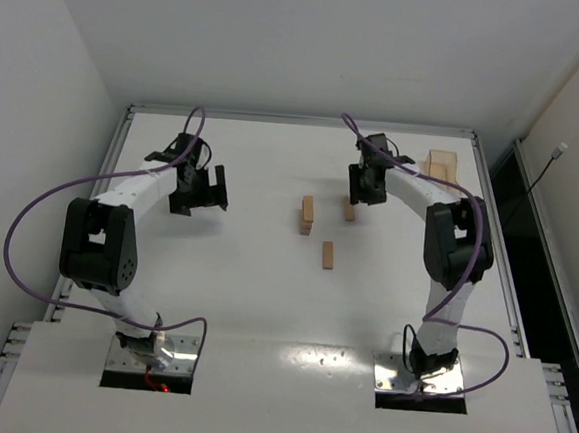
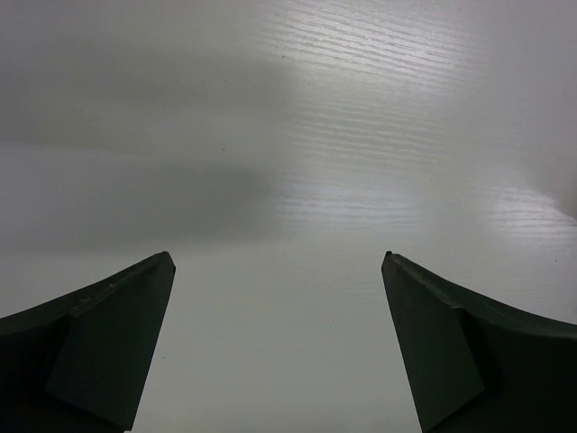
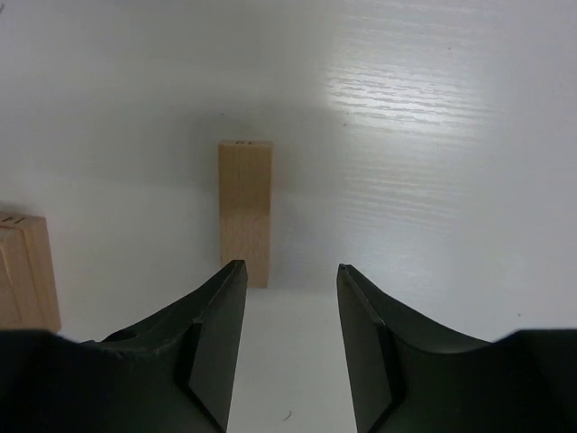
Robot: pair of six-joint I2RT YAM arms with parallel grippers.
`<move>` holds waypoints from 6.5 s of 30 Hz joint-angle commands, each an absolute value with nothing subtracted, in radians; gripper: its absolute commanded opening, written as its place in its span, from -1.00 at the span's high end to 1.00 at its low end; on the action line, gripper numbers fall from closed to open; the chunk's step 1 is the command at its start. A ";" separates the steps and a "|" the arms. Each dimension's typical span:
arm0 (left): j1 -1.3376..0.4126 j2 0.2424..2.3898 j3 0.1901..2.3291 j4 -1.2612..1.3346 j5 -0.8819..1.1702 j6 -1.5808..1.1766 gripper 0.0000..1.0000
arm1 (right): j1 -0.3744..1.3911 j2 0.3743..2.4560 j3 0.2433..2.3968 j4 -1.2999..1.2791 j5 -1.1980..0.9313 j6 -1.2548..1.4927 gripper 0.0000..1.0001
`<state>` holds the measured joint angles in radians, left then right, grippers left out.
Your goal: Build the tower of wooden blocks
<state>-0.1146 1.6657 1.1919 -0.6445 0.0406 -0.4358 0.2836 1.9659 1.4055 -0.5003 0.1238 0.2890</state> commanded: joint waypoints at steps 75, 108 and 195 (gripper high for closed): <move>-0.100 1.419 0.977 -0.611 -0.083 -0.609 -1.00 | 0.657 1.922 1.690 -0.769 0.244 0.632 1.00; -0.100 1.499 1.039 -0.611 -0.065 -0.600 -1.00 | 0.600 2.033 1.743 -0.741 0.141 0.612 1.00; -0.173 1.552 1.048 -0.611 -0.121 -0.591 -1.00 | 0.557 1.428 0.937 -0.456 0.057 0.385 -0.25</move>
